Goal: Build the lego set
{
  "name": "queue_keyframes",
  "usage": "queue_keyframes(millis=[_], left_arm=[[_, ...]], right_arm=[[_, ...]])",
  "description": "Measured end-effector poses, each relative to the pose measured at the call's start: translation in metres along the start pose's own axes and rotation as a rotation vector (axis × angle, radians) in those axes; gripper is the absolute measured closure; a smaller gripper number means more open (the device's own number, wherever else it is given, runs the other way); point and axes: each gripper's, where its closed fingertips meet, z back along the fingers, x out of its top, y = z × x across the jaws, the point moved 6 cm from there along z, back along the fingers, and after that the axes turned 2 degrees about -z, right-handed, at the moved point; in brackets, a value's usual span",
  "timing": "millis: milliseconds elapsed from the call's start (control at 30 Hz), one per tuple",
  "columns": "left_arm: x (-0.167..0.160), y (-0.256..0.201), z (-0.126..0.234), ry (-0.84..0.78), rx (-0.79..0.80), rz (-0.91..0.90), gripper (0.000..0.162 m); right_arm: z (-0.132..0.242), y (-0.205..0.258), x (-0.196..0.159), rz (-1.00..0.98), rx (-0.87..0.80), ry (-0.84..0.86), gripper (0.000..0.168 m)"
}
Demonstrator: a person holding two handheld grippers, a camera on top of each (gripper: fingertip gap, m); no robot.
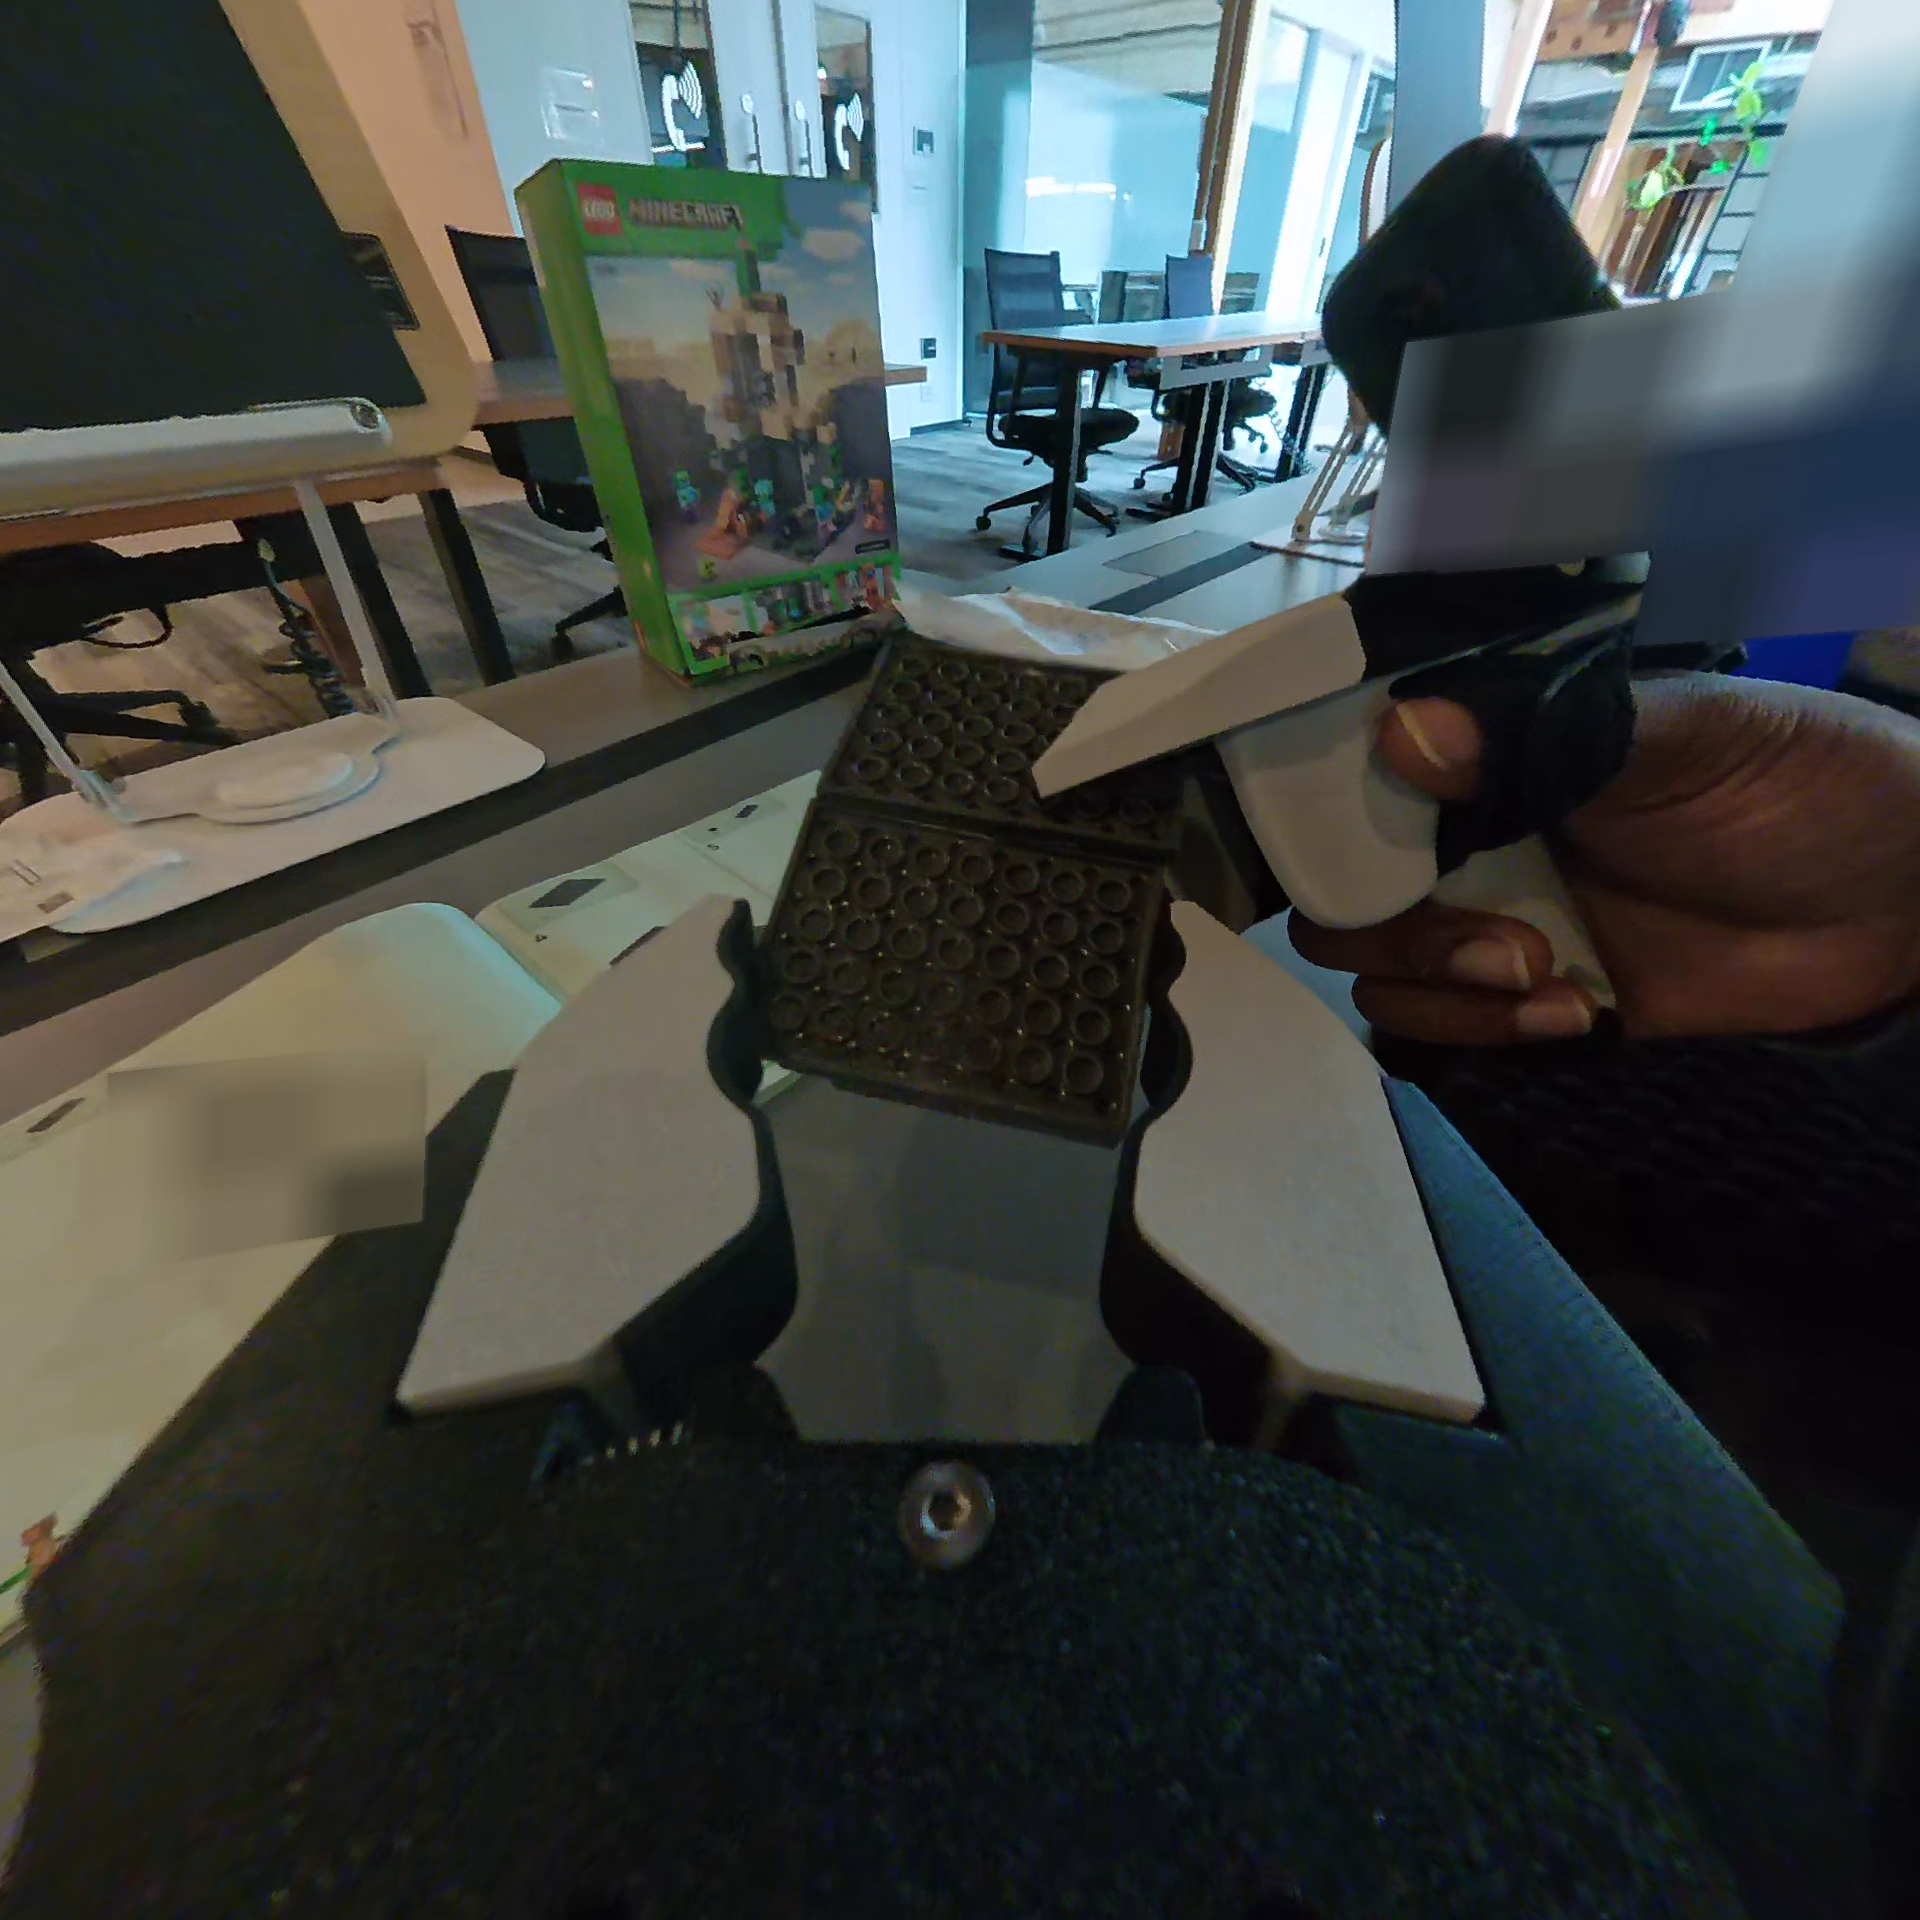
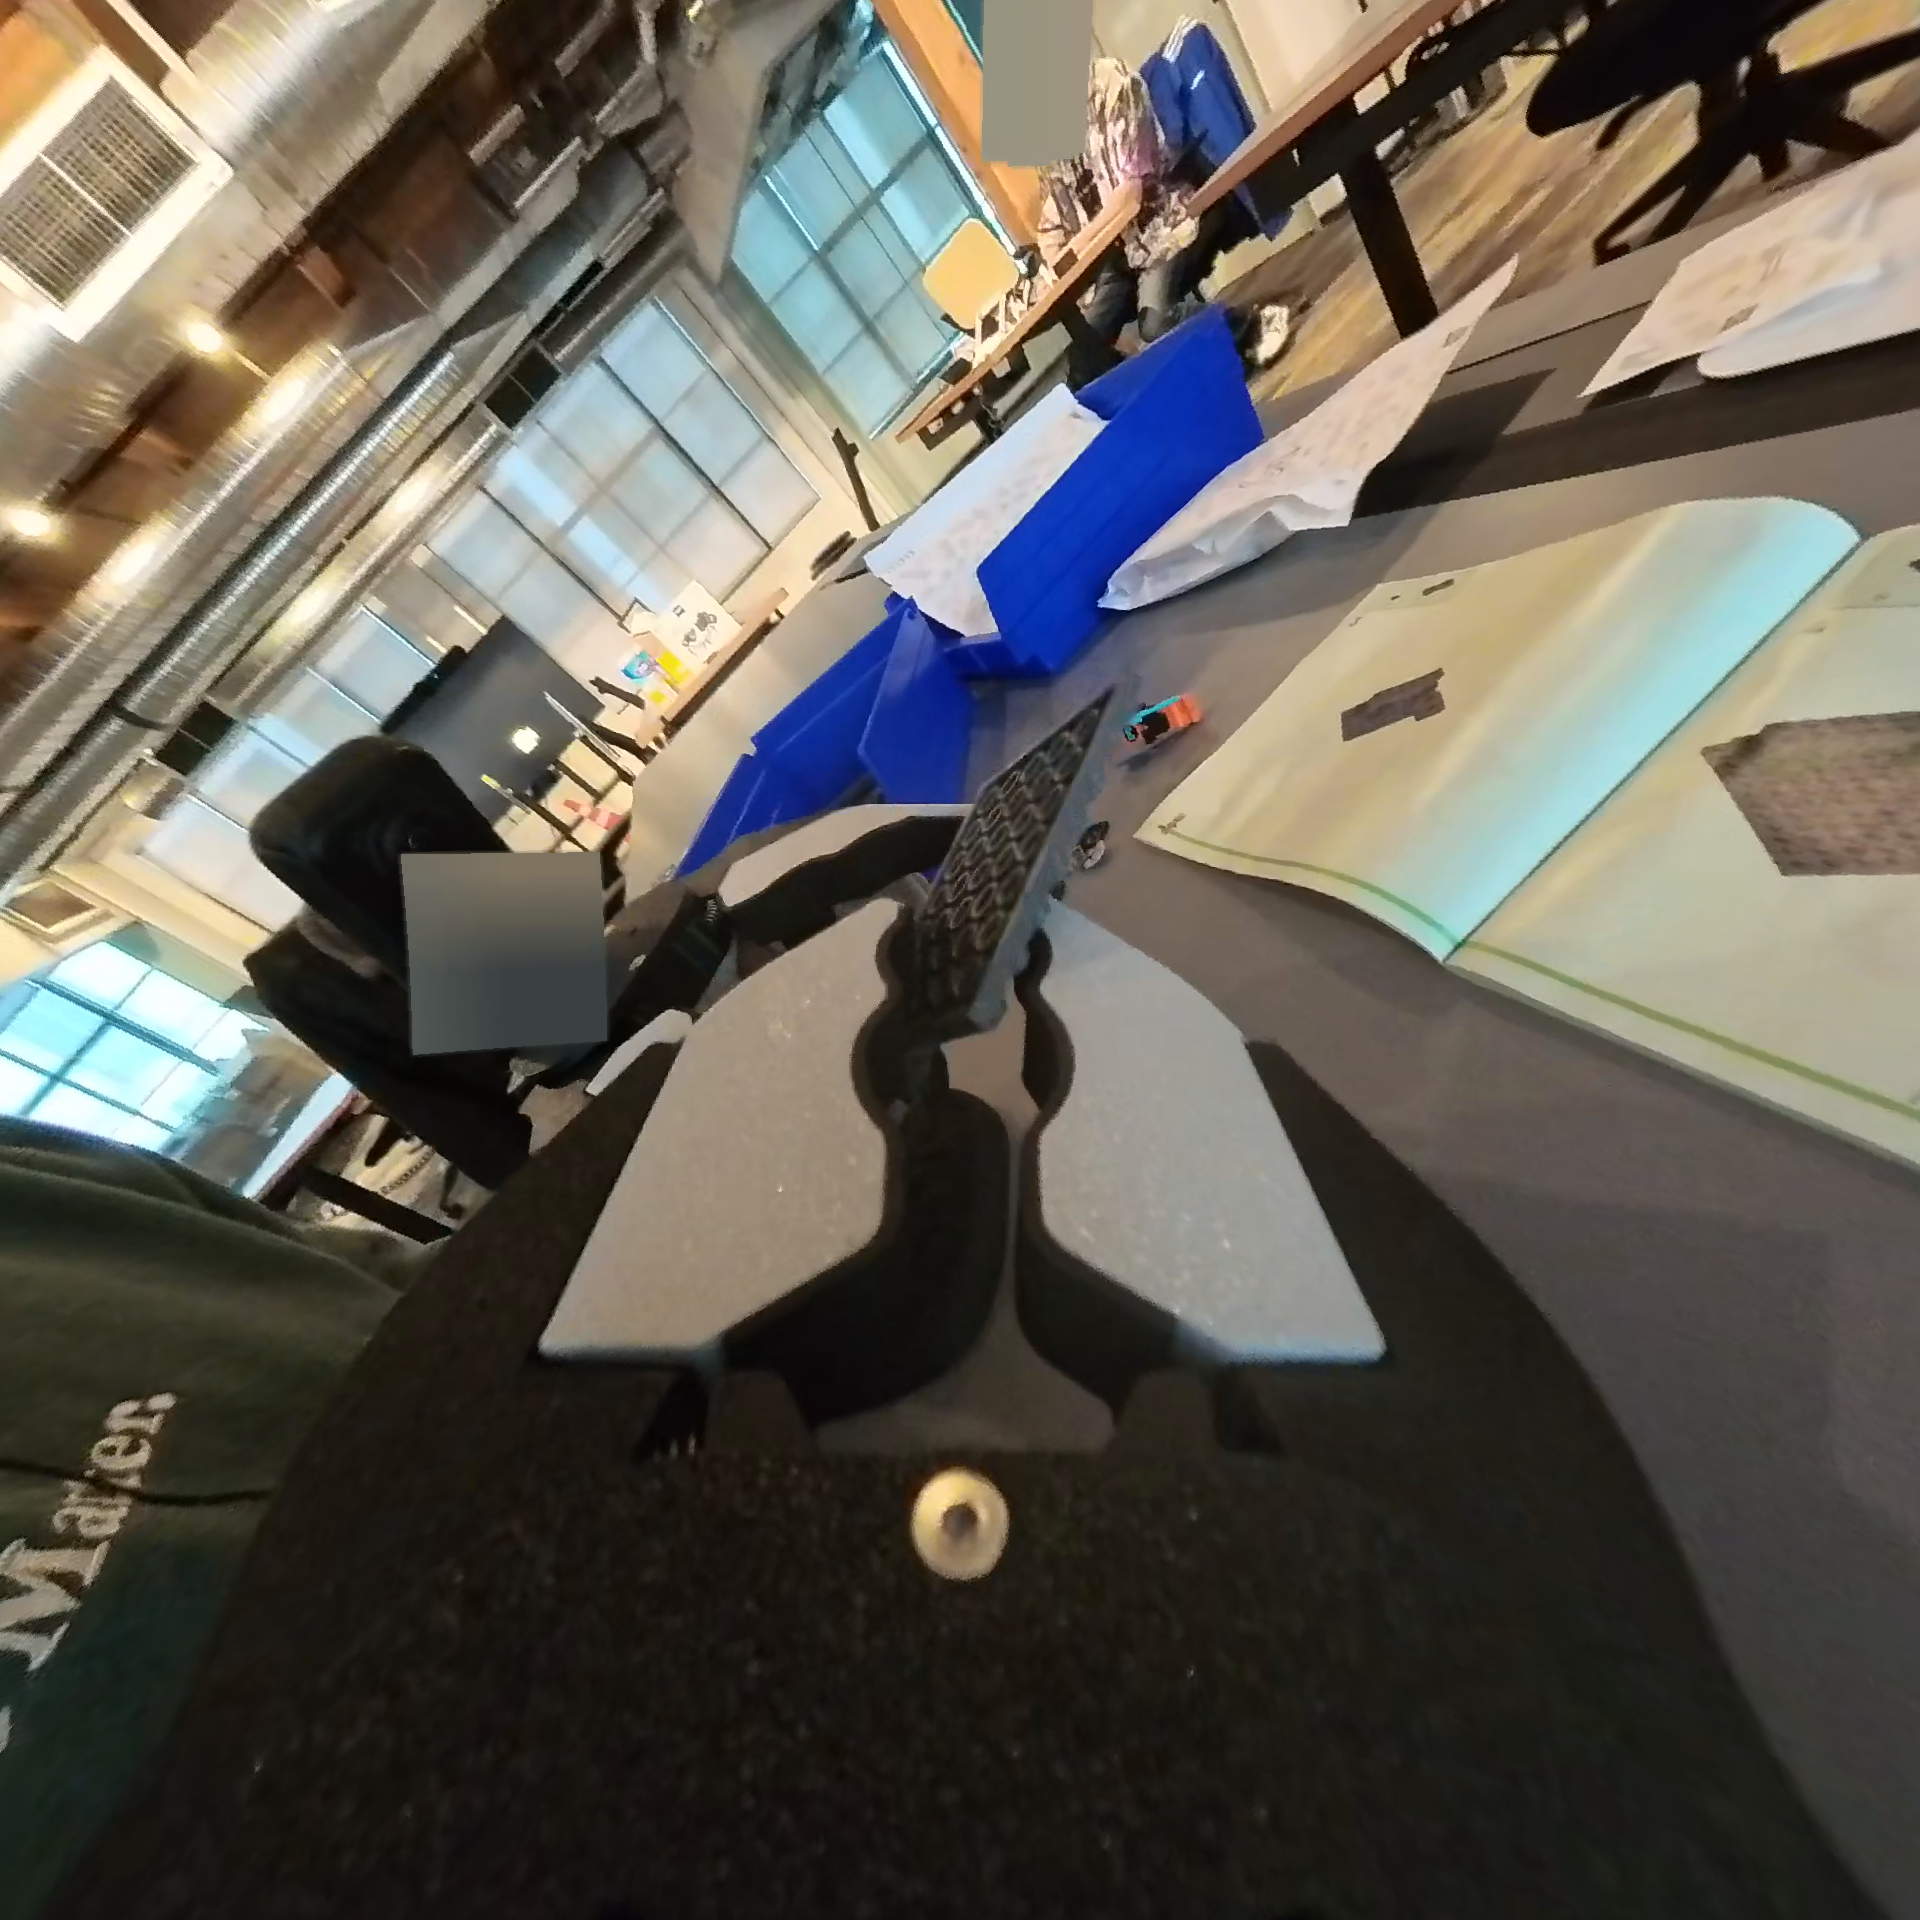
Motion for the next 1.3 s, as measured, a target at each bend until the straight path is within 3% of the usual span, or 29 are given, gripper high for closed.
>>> queue_keyframes(millis=[300, 433, 633, 1300], left_arm=[[-0.001, -0.003, -0.001, 0.019, 0.002, -0.041, 0.09], [0.0, -0.004, -0.002, 0.026, 0.015, -0.086, 0.092], [0.003, -0.007, -0.002, 0.015, 0.029, -0.142, 0.09], [0.002, -0.013, -0.002, 0.058, 0.069, -0.385, 0.091]], right_arm=[[0.004, -0.006, -0.007, -0.132, 0.067, 0.006, 0.145], [0.005, -0.006, -0.009, -0.205, 0.137, -0.016, 0.157], [0.007, -0.004, -0.008, -0.259, 0.24, -0.045, 0.161], [0.011, -0.007, -0.012, -0.244, 0.327, -0.013, 0.163]])
